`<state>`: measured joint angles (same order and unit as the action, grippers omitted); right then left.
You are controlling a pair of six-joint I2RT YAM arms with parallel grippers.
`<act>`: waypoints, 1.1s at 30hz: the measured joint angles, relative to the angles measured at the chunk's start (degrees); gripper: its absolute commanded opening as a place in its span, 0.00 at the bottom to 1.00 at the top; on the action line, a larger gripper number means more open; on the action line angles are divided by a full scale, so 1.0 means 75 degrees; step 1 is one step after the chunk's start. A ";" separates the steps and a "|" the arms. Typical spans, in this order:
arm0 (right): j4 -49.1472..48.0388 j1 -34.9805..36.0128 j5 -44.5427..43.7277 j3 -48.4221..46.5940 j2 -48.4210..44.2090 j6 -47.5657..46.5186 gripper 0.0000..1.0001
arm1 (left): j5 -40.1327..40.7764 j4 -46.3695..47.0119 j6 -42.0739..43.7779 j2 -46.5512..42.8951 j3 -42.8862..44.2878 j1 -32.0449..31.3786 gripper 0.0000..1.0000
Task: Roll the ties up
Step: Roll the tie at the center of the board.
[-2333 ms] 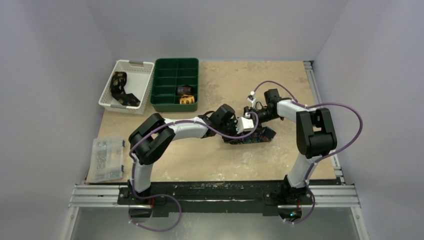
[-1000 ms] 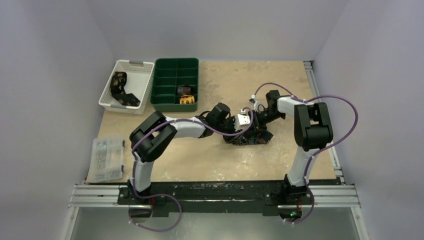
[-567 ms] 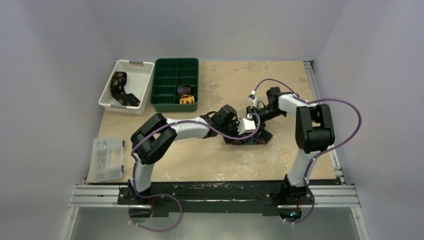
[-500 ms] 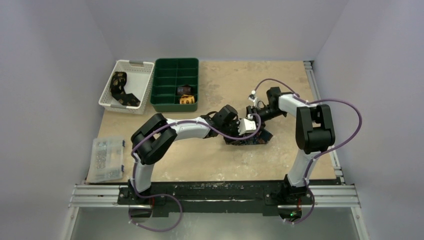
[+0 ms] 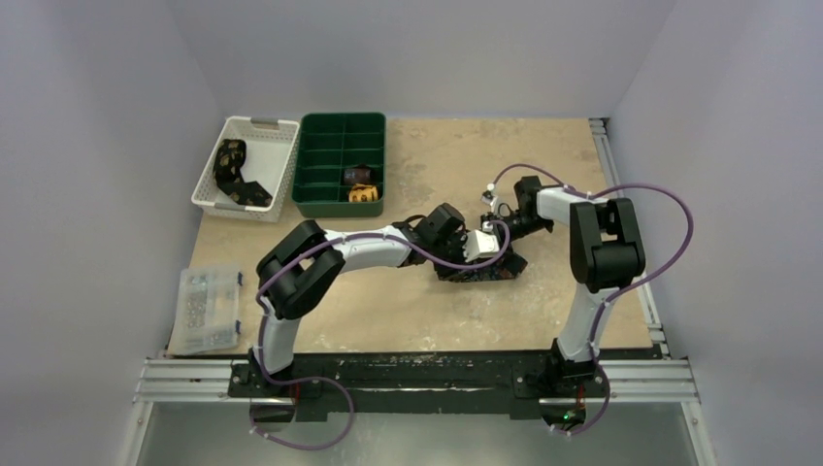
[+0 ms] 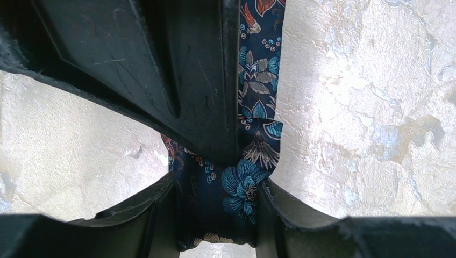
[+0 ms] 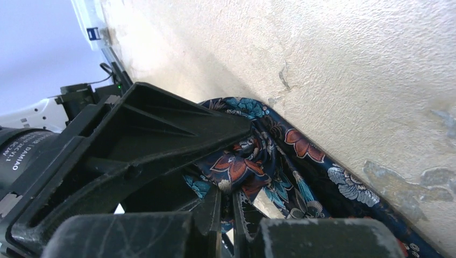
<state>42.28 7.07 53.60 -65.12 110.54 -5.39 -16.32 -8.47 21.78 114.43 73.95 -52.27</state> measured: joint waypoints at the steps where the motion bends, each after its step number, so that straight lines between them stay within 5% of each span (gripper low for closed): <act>1: 0.0029 -0.0003 0.0041 -0.0026 0.0029 -0.0006 0.00 | 0.0012 -0.0023 -0.0009 0.0003 0.0003 0.0000 0.48; 9: 0.0076 -0.0047 0.0090 -0.0087 0.0125 -0.0192 0.00 | -0.0766 0.0635 -0.0580 -0.0029 -0.0431 0.0341 0.61; 17: 0.0055 -0.0061 -0.0082 -0.0087 0.0125 -0.0239 0.00 | -0.1705 0.2355 -0.1445 -0.0047 -0.1207 0.0755 0.65; 23: 0.0096 -0.0117 -0.0309 -0.0087 0.0125 -0.0315 0.00 | -0.1947 0.3832 -0.1629 -0.0047 -0.1810 0.0755 0.79; 30: 0.0131 -0.0117 -0.0481 -0.0102 0.0125 -0.0364 0.00 | -0.2226 0.4750 -0.1763 0.0017 -0.2177 0.0755 0.65; 33: 0.0128 -0.0117 -0.0519 -0.0102 0.0125 -0.0358 0.00 | -0.2226 0.4867 -0.1754 0.0090 -0.2165 0.0755 0.52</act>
<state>43.24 6.20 49.71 -65.89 111.48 -8.08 -33.01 28.03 8.62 115.11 57.71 -46.61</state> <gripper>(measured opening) 0.026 0.639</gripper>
